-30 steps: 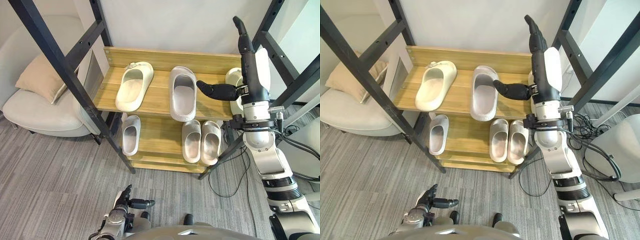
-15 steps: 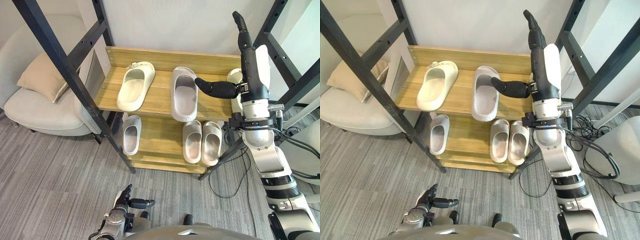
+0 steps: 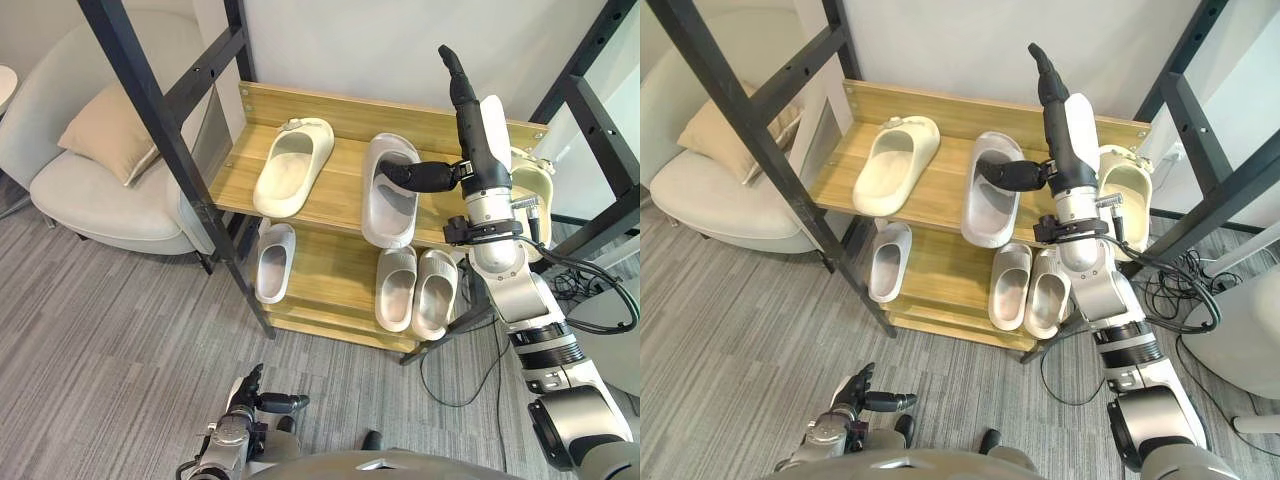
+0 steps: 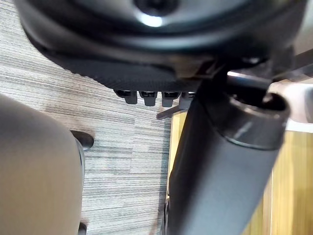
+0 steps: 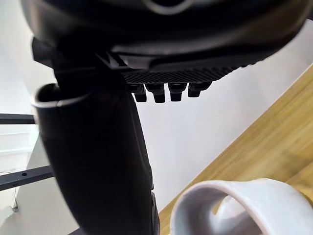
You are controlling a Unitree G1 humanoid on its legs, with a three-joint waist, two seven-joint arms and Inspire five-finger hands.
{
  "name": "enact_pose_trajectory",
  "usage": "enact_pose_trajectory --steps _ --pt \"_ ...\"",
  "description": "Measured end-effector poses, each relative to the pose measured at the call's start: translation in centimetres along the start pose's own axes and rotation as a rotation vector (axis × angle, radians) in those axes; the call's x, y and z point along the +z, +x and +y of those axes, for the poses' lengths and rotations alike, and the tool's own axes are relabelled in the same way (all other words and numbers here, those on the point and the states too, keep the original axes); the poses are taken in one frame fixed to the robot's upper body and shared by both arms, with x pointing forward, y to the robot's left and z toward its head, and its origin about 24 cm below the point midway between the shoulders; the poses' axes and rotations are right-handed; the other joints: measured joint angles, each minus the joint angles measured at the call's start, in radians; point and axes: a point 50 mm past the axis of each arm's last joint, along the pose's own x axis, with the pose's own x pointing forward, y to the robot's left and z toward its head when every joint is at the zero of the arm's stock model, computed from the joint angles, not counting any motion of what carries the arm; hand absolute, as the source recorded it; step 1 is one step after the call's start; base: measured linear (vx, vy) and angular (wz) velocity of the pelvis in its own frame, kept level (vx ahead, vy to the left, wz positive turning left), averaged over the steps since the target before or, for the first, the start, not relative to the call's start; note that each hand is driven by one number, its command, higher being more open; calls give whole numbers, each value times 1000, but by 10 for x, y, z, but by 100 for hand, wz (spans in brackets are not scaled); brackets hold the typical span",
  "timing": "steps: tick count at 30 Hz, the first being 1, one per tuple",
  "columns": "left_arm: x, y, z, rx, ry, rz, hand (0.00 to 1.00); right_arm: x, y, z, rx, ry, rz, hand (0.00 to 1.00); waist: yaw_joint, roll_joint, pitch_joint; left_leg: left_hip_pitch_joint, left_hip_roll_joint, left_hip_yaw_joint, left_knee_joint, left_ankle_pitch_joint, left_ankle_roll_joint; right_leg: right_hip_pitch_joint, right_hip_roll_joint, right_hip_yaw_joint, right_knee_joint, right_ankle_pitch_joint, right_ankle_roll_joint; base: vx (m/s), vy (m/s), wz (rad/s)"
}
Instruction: Organize the slippers on the shoe rack
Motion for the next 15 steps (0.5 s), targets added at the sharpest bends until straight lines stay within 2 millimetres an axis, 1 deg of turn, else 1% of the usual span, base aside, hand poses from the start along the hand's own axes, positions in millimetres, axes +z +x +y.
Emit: enact_pose_trajectory --steps 4,9,10,15 --pt "0 0 1 3 -14 0 100 -22 -6 9 43 -26 109 100 0 -7 4 -4 -1 -9 -19 14 -1 -8 -1 -9 -1 0 0 8 -6 7" --pt "0 0 1 3 -12 0 100 -23 -6 9 39 -8 116 100 -1 -7 4 -4 -1 -14 -22 16 -1 -6 -1 -14 -3 0 0 9 -4 1" --pt "0 0 1 3 -12 0 100 -23 -6 9 39 -8 116 0 -1 -7 4 -4 -1 -15 -23 17 -1 -6 -1 -15 -3 1 0 0 0 0" --pt "0 0 1 2 -10 0 100 -23 -8 11 39 -1 121 0 -3 -8 6 -3 -1 -18 -26 20 -1 -5 -1 -20 -4 1 0 5 -4 2"
